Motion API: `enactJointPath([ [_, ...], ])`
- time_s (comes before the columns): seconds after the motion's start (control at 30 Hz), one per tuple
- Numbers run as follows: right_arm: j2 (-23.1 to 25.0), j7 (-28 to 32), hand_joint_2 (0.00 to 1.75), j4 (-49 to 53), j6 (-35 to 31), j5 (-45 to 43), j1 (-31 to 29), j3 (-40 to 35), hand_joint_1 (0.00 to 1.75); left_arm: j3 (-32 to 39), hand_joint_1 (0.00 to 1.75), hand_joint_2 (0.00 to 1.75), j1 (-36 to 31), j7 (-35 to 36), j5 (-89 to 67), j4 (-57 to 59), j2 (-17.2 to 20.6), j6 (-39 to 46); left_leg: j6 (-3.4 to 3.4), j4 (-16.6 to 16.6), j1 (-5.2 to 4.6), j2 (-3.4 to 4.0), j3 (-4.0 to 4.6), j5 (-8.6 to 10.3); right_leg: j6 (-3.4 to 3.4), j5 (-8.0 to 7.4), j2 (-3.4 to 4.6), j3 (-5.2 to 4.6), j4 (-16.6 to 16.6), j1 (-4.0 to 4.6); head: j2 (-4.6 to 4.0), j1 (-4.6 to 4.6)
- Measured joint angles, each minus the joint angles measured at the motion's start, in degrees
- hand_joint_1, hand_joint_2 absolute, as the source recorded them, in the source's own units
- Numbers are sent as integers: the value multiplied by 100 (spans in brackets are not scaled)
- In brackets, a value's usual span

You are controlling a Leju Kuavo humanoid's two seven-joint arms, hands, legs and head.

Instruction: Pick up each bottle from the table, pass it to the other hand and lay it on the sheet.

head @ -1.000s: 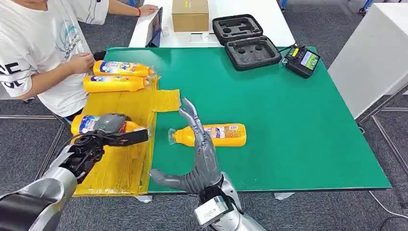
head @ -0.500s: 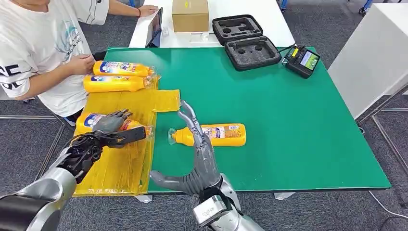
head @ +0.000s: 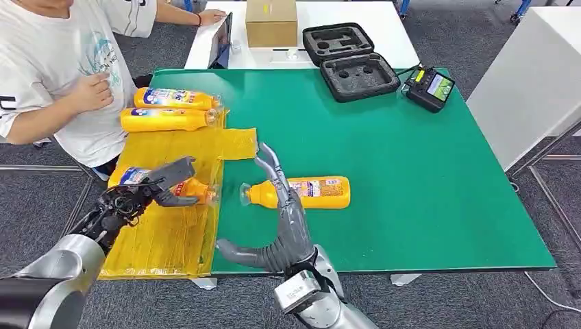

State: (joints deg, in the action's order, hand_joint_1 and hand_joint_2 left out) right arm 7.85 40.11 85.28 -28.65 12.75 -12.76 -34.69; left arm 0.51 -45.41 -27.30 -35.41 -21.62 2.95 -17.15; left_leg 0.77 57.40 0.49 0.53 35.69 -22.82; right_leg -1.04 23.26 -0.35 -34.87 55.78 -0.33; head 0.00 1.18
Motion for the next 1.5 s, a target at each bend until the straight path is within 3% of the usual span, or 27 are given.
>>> enactJointPath([
  [0.07,2,0,175,-141,246,246,-1,0,0,485,0,0,29,-107,875,0,-85,-609,0,1,0,0,0,0,0,-1,0,0,0,0,0,0],
  [0.23,44,-2,175,-356,408,391,0,-7,0,1237,0,0,118,-131,1490,2,-240,-928,1,1,0,1,2,1,-1,-2,0,-2,0,-1,0,-2],
  [0.53,153,-2,175,-658,546,620,-1,-7,0,2141,0,0,294,-301,3756,-164,-382,-457,0,1,3,1,12,1,0,0,0,-14,1,3,0,-2],
  [0.57,153,-2,175,-675,537,658,-1,-7,0,2146,0,175,327,-374,3929,-225,-382,-348,0,1,3,1,12,1,0,0,0,-15,0,3,0,-4],
  [0.7,142,-392,175,-780,393,1336,-36,0,0,2130,0,175,540,-1006,4506,-630,-389,431,0,1,3,10,18,0,0,-1,3,-20,1,3,0,-2],
  [0.83,46,-1933,175,-1128,170,3378,-219,186,0,2119,0,175,1120,-1272,5336,-1774,-393,710,0,2,1,14,19,0,0,-1,5,-24,0,2,0,2],
  [0.93,-98,-2709,175,-1407,146,4243,-381,550,0,2111,0,175,1770,-1291,5080,-2841,-454,1137,1,3,-2,14,21,0,0,-1,3,-25,-1,1,0,0],
  [1.17,-297,-2761,175,-1812,-55,4828,-516,1396,0,2010,0,175,3029,-1298,5097,-4528,-632,1354,4,3,-4,14,30,-5,-2,0,2,-33,-4,-6,0,-2],
  [1.5,-391,-2892,175,-2122,-110,5027,-725,1703,0,2060,0,175,3490,-1296,4804,-5428,-793,1464,4,2,0,13,31,-3,-1,-1,3,-34,-3,1,0,-2],
])
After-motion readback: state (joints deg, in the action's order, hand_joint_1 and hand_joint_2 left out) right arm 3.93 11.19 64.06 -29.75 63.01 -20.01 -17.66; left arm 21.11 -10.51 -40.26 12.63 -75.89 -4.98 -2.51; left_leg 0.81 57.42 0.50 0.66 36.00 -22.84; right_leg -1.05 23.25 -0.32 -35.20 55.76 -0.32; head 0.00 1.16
